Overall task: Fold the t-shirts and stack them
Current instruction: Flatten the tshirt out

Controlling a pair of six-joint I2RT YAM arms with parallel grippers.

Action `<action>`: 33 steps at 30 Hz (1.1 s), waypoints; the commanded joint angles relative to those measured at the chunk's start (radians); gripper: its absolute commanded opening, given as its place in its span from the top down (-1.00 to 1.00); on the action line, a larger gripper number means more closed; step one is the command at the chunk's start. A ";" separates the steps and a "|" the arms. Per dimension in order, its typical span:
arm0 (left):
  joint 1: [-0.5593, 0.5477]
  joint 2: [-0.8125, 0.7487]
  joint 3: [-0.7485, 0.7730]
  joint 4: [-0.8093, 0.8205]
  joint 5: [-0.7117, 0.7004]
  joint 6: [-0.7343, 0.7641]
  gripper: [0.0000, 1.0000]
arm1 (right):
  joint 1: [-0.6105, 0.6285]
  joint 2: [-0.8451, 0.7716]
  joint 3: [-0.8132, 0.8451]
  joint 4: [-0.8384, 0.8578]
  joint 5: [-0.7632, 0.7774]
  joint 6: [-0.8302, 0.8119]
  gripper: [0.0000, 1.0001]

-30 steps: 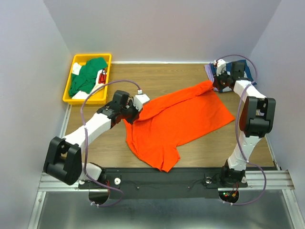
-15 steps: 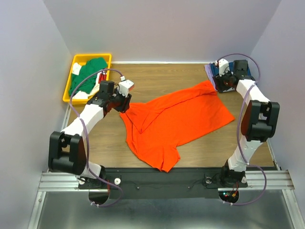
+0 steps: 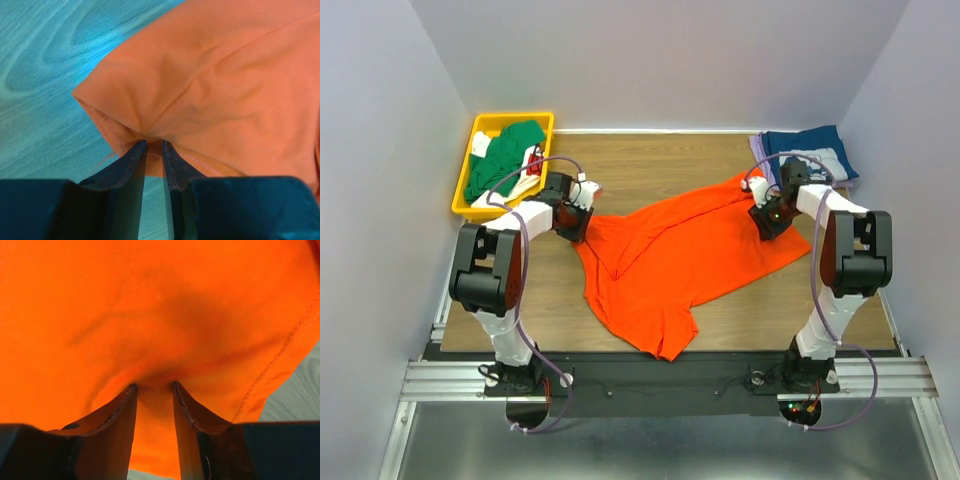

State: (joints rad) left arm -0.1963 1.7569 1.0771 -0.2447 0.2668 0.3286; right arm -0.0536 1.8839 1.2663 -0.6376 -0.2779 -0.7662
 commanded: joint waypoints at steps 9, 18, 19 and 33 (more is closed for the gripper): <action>0.095 0.116 0.177 -0.091 -0.155 0.116 0.44 | 0.162 -0.063 -0.171 -0.265 0.046 -0.071 0.20; 0.101 0.171 0.349 -0.165 -0.124 0.259 0.42 | 0.337 -0.183 -0.188 -0.474 -0.130 -0.065 0.14; 0.106 0.162 0.365 -0.174 -0.071 0.266 0.38 | 0.324 -0.195 -0.147 -0.476 -0.129 -0.049 0.13; 0.109 -0.129 0.248 -0.277 0.362 0.296 -0.11 | 0.067 -0.004 0.271 -0.338 -0.083 0.025 -0.10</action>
State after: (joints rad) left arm -0.0734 1.6573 1.3685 -0.4618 0.5232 0.6041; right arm -0.0090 1.7988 1.5047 -1.0069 -0.3931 -0.7586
